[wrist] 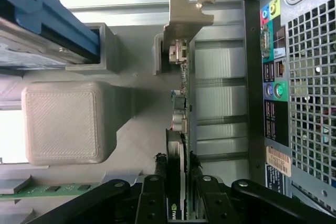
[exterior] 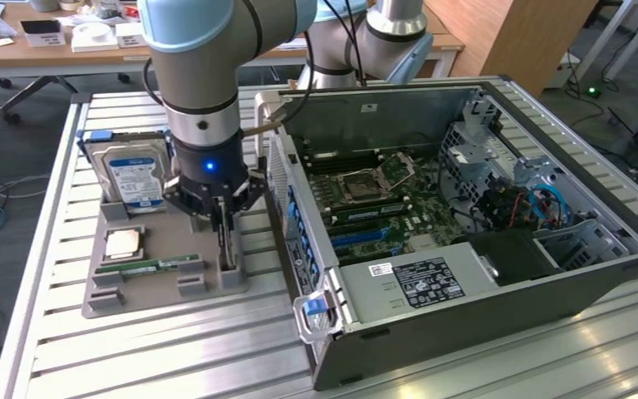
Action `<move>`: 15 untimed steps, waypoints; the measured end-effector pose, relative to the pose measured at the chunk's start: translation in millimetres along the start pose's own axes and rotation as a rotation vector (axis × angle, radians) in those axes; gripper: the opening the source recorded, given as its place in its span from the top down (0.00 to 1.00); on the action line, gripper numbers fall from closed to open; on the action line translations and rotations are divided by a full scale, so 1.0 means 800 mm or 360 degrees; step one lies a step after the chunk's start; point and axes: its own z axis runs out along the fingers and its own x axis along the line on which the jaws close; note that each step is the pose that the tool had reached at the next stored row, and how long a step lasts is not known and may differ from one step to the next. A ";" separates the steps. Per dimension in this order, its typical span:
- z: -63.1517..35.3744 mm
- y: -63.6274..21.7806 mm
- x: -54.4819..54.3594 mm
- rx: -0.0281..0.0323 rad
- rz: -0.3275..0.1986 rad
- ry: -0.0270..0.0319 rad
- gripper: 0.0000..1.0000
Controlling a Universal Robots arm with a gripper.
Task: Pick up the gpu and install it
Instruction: 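Pick up the gpu and move the gpu toward the slot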
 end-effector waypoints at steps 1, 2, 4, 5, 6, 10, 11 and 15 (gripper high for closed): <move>0.000 0.000 0.000 -0.00006 -0.0024 0.00007 0.73; 0.000 0.000 0.000 -0.00013 -0.0050 0.00014 0.73; 0.000 0.000 0.000 -0.00025 -0.0091 0.00027 0.73; 0.000 0.000 0.000 -0.00027 -0.0102 0.00029 0.73; 0.000 0.000 0.000 -0.00028 -0.0103 0.00030 0.73; 0.000 0.000 0.000 -0.00027 -0.0103 0.00032 0.73; 0.000 0.000 0.000 -0.00027 -0.0105 0.00031 0.73; 0.000 0.000 0.000 -0.00029 -0.0112 0.00034 0.73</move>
